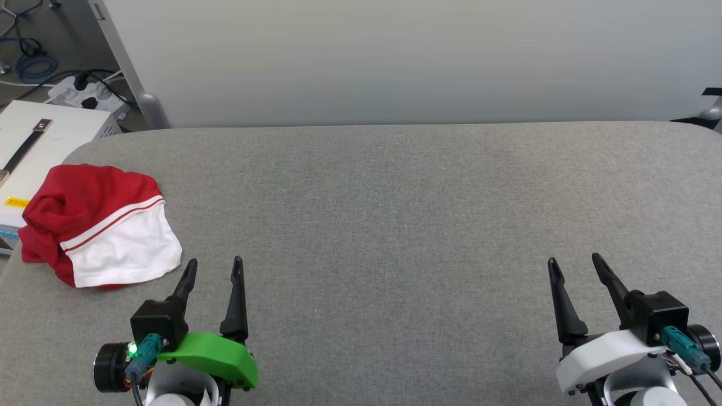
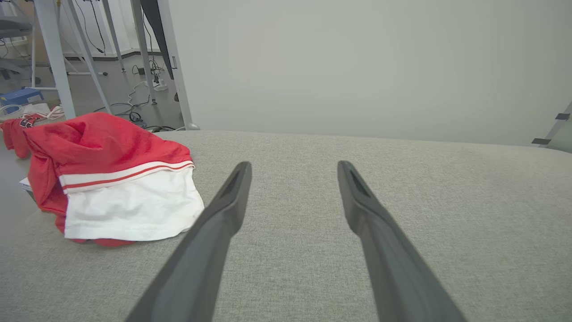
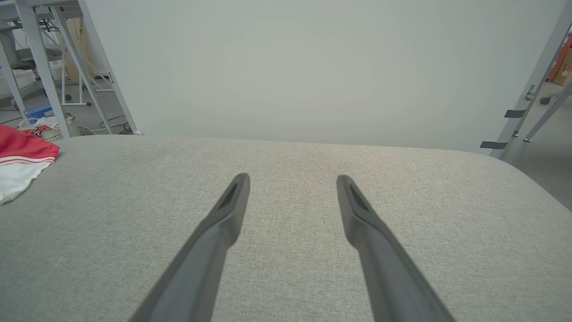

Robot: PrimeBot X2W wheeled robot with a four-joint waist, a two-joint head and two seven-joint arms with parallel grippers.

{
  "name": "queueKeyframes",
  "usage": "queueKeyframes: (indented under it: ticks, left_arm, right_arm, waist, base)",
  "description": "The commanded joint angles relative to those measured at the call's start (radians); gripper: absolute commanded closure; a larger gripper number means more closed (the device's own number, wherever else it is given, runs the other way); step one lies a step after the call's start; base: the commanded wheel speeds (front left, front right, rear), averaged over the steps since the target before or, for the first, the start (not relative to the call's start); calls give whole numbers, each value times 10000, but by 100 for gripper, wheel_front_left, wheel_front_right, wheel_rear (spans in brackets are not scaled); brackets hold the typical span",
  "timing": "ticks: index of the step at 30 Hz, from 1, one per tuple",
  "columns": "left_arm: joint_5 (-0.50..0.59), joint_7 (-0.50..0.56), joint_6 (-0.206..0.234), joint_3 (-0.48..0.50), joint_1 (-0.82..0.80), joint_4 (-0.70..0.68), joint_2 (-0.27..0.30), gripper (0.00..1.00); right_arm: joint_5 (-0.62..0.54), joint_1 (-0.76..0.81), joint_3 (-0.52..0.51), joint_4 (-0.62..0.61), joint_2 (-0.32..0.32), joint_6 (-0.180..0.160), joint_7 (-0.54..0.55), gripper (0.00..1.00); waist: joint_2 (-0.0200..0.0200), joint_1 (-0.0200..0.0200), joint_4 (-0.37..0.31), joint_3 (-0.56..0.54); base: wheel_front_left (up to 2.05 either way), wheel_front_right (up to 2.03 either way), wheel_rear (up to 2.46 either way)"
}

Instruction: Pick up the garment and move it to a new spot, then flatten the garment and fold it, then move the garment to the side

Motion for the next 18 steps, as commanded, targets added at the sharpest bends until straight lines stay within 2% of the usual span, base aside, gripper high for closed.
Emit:
queueKeyframes:
  ticks: [1, 11, 18]
  left_arm:
    - [-127, -117, -84, 24, 223, 59, -30, 0]
    - [-326, -323, -177, 21, 203, 170, -34, 0]
    - [-585, -471, -227, -1, 130, 396, -37, 0]
  right_arm:
    - [63, -154, 10, 44, -11, -5, -121, 0]
    - [127, -155, 24, 132, -12, -6, -327, 0]
    - [195, -141, 210, 233, -12, -6, -473, 0]
  waist:
    - [0, -1, 4, 11]
    - [0, -1, 116, 94]
    - [0, -1, 571, 138]
  base:
    - [0, 0, 0]
    - [0, 0, 0]
    - [0, 0, 0]
